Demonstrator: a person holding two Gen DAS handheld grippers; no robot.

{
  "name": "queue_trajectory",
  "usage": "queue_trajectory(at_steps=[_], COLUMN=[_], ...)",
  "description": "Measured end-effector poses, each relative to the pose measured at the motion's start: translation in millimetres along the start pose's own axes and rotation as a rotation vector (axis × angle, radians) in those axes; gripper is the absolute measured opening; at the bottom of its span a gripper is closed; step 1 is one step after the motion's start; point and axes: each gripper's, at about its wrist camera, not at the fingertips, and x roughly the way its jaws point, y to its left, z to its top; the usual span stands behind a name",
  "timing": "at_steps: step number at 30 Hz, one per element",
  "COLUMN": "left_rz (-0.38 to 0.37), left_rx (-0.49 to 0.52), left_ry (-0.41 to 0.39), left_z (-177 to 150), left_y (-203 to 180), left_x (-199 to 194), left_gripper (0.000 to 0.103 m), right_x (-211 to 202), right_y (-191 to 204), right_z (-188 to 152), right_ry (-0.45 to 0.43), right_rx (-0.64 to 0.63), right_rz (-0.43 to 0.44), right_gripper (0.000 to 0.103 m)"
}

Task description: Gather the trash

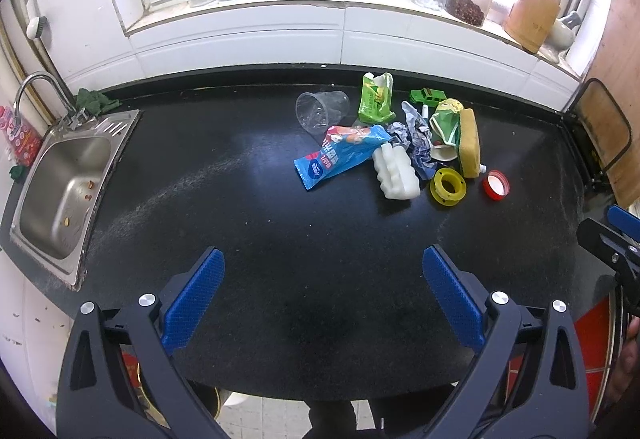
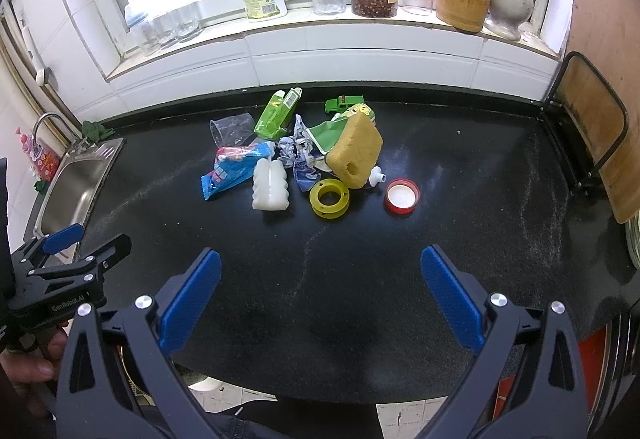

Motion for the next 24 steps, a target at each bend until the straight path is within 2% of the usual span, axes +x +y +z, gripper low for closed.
queue_trajectory(at_steps=[24], left_rz=[0.004], left_rx=[0.003], left_ry=[0.013], left_z=[1.5], left_y=[-1.5], left_x=[2.0], left_gripper=[0.097], right_x=[1.0], right_y=[-3.1], right_z=[1.5], right_ry=[0.008], right_rx=[0.005], right_rz=[0.005], right_gripper=[0.097])
